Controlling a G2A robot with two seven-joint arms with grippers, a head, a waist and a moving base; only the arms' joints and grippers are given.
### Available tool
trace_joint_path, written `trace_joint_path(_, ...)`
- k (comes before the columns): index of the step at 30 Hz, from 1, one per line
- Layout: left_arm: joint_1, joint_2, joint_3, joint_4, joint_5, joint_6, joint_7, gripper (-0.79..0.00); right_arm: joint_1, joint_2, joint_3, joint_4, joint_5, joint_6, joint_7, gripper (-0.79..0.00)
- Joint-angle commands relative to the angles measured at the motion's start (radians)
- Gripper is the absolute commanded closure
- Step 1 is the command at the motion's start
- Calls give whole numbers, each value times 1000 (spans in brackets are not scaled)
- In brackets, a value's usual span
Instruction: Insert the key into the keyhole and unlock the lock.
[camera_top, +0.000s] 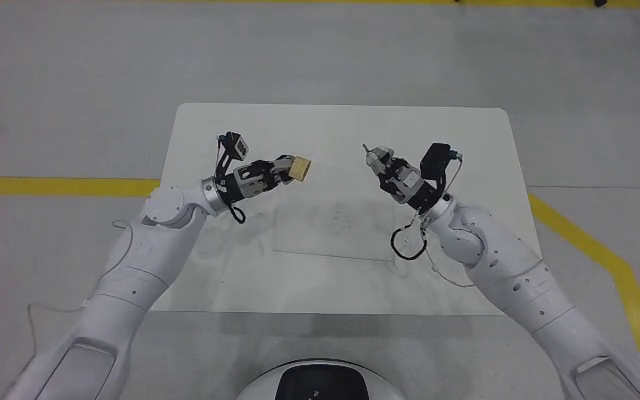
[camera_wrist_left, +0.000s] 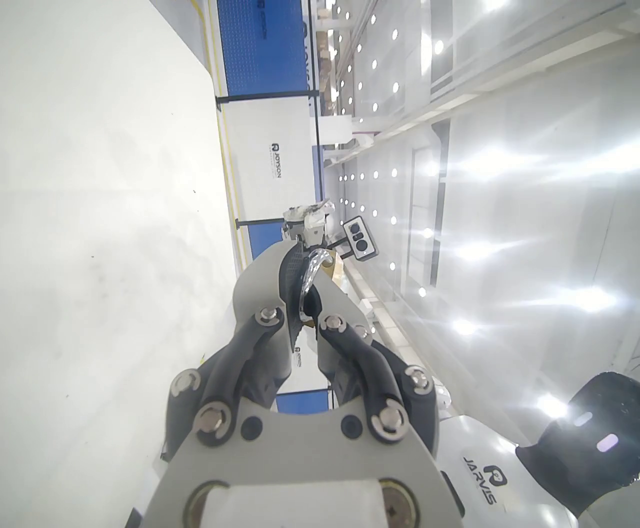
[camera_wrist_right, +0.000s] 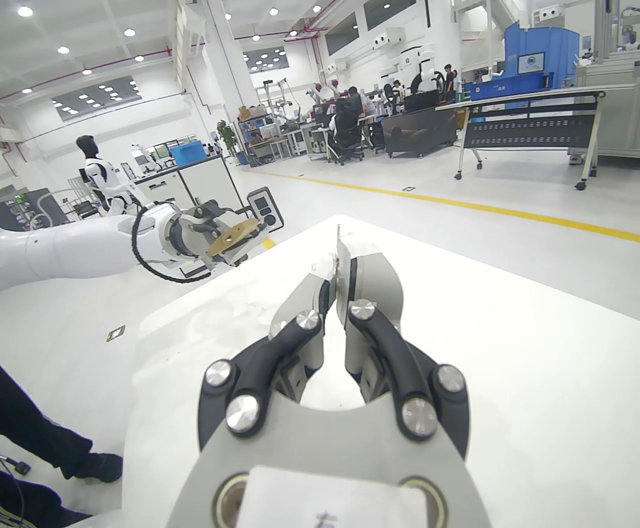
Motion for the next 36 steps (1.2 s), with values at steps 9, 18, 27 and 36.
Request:
trace_joint_path(9,-128,-56,106,144,-8,16,-123,0,39,-54,-23,-20,30,12,57,0)
trace_joint_path(18,-168,-84,123,223,-41,-4,-166,0,78,-96,-51,5,-1,-50,126,0)
trace_joint_path(27,-178,-97,114,266,-56,9,-174,0,85,-120,-52,5,-31,-142,174,0)
trace_joint_path(36,-178,-109,90,330,-167,198,-213,0,59,-126,-5,-17,-108,-121,162,0)
